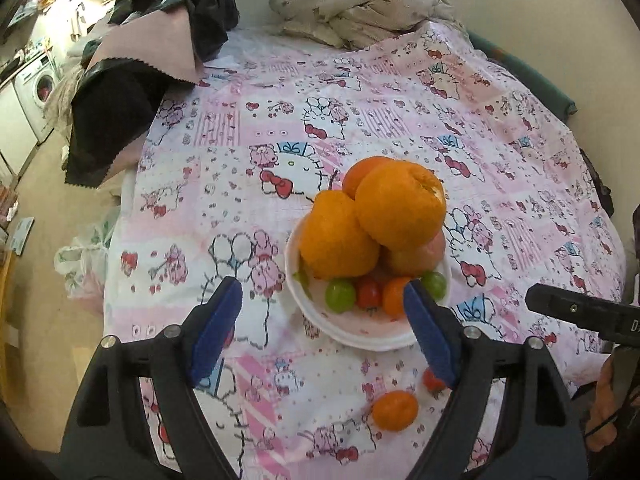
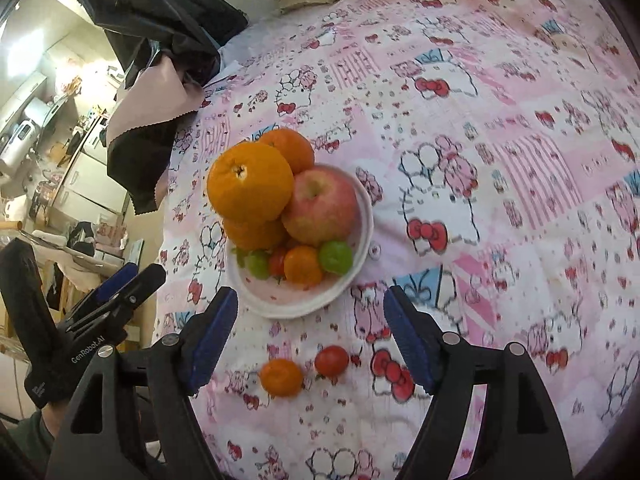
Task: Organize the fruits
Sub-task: 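Lower the left tool onto the small tangerine and close on it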
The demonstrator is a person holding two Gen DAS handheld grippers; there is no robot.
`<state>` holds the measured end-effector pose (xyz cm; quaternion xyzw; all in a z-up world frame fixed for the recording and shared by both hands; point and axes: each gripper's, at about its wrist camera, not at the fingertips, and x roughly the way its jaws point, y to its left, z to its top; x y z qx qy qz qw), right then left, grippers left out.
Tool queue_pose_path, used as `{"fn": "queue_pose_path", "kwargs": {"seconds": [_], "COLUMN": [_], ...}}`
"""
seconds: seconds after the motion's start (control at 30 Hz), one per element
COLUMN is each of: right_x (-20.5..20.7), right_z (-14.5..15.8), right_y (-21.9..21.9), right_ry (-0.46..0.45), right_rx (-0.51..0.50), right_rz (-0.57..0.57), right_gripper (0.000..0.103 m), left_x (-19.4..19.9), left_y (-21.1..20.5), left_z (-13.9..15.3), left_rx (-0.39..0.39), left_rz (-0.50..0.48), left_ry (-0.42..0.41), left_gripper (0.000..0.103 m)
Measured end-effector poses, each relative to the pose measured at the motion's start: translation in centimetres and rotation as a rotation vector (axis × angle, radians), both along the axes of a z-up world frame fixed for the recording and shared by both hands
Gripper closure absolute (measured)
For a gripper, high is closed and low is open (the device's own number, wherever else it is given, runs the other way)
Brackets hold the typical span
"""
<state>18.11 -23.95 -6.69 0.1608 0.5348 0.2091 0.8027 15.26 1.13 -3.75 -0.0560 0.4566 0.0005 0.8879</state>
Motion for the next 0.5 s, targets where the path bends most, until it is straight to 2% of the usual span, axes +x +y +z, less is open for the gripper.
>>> {"fn": "queue_pose_path", "kwargs": {"seconds": [0.2, 0.27, 0.37, 0.5], "right_x": [-2.2, -2.8, -3.1, -3.1], "right_z": [0.4, 0.1, -0.5, -1.0], "right_y": [-1.0, -1.4, -1.8, -2.1], "right_ry": [-0.007, 0.014, 0.039, 0.053], "right_rx": [0.024, 0.071, 0.088, 0.06], "right_rz": [-0.025, -0.044, -0.071, -0.09], "right_gripper": [0.024, 0.024, 0.024, 0.024], "left_x": [-2.0, -2.5, -2.8, -3.0], "left_y": [0.6, 0.8, 0.9, -0.3], "left_z": [-0.5, -1.1, -2.8, -5.7], "left_rx": [-0.015, -0.037, -0.069, -0.139], "left_rz": [0.04, 0.043, 0.039, 0.004], "left_ry": [0.025, 0.057, 0.142, 0.271], "left_gripper": [0.023, 0.023, 0.023, 0.023]}}
